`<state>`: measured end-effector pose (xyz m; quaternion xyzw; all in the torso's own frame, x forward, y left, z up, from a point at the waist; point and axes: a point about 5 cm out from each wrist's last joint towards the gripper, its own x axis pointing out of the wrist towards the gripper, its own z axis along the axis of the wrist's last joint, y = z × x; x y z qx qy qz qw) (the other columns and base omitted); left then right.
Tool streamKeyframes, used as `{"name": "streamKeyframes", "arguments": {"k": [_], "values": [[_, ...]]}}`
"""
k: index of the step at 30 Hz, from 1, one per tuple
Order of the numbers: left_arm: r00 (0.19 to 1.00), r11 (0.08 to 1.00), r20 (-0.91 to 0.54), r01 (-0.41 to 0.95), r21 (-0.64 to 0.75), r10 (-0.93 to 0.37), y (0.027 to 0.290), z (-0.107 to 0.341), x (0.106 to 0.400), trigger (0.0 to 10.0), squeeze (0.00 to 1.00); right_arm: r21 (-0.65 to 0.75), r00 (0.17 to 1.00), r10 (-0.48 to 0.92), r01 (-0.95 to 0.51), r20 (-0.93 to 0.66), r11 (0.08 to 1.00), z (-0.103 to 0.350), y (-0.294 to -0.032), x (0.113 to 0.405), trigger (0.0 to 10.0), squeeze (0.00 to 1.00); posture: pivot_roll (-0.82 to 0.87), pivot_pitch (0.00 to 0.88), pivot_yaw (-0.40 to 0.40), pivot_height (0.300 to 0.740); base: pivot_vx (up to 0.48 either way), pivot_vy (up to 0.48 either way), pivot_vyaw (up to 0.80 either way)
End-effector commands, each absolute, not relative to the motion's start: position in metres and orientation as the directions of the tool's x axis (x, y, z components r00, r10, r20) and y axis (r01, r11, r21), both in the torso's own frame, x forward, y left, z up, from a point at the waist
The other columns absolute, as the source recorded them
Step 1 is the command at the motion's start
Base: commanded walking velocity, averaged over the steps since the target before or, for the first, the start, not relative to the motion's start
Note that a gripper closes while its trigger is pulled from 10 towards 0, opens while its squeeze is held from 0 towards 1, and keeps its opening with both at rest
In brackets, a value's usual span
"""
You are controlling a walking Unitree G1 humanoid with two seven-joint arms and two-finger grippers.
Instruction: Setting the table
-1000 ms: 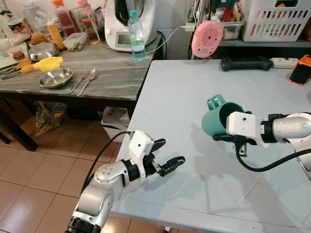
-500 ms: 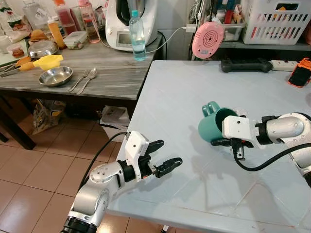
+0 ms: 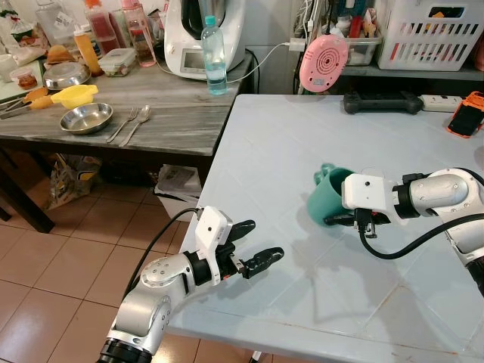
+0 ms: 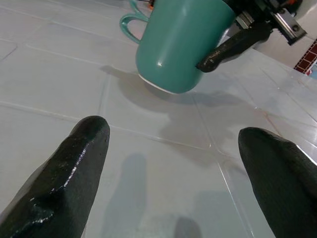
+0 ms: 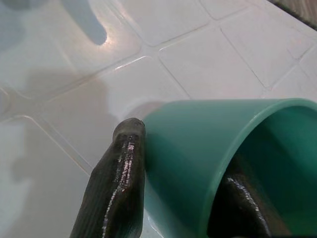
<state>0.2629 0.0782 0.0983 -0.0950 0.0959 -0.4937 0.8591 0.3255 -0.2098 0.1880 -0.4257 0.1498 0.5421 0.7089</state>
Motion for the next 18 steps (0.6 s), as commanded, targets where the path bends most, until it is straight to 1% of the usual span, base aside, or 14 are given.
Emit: {"name": "streamKeyframes", "arguments": {"k": [1, 10, 15, 18], "values": [[0.486, 0.489, -0.075, 0.838, -0.243, -0.871, 0.078, 0.101, 0.262, 10.0, 0.00, -0.477, 0.374, 0.647, -0.879, -0.664, 0.019, 0.199, -0.204, 0.331, 10.0, 1.00, -0.13, 0.000, 0.039, 0.740, 0.000, 0.000, 0.00], [0.484, 0.487, -0.076, 0.840, -0.238, -0.872, 0.076, 0.102, 0.263, 10.0, 0.00, -0.505, 0.371, 0.643, -0.863, -0.670, -0.027, 0.208, -0.196, 0.339, 10.0, 1.00, -0.13, 0.000, 0.039, 0.740, 0.000, 0.000, 0.00], [0.484, 0.487, -0.076, 0.841, -0.235, -0.872, 0.075, 0.102, 0.263, 10.0, 0.00, -0.496, 0.329, 0.659, -0.865, -0.676, -0.077, 0.209, -0.183, 0.341, 10.0, 1.00, -0.13, 0.000, 0.036, 0.740, 0.000, 0.000, 0.00], [0.484, 0.487, -0.076, 0.841, -0.237, -0.872, 0.074, 0.102, 0.263, 10.0, 0.00, -0.504, 0.326, 0.664, -0.859, -0.673, -0.090, 0.208, -0.178, 0.343, 10.0, 1.00, -0.13, 0.000, 0.030, 0.740, 0.000, 0.000, 0.00]]}}
